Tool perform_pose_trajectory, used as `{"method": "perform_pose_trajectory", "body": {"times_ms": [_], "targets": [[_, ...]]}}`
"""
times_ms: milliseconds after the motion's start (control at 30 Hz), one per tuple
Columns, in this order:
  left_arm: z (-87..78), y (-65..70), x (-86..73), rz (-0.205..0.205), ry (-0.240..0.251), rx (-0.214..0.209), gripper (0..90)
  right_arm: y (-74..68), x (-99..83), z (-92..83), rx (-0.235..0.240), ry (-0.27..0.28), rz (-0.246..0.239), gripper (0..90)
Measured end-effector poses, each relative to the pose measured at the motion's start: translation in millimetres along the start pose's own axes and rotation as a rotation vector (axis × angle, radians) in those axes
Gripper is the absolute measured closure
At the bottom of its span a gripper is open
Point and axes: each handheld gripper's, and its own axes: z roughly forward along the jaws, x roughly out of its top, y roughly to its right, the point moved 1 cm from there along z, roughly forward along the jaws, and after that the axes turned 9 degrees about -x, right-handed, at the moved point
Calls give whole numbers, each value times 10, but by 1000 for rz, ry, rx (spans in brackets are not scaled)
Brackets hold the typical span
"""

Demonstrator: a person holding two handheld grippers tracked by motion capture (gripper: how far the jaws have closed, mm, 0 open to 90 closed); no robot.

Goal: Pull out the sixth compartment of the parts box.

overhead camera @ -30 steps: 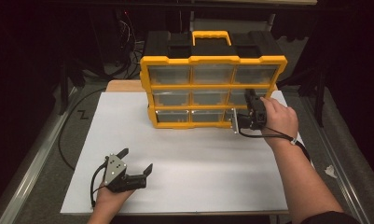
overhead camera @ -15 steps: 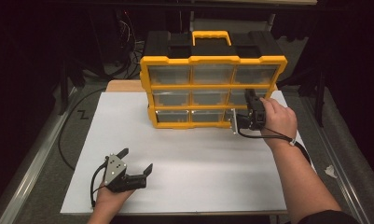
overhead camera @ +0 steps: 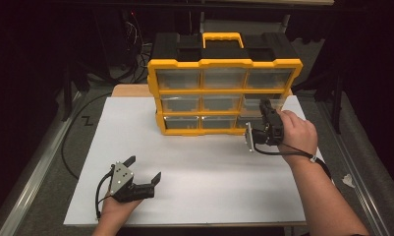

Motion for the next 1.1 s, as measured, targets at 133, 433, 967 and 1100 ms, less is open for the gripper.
{"method": "perform_pose_trajectory", "body": {"times_ms": [133, 433, 967, 1100], "targets": [[1, 0, 1, -2, 3, -1, 9, 13, -3, -65, -2, 8, 2, 807], [-7, -3, 4, -4, 6, -2, 9, 32, -2, -277, 0, 5, 14, 806], [-10, -2, 5, -8, 9, 1, 9, 90, -20, -460, -5, 28, 0, 807], [-12, -4, 6, -9, 11, 1, 9, 84, -34, -498, -1, 17, 12, 807]]}}
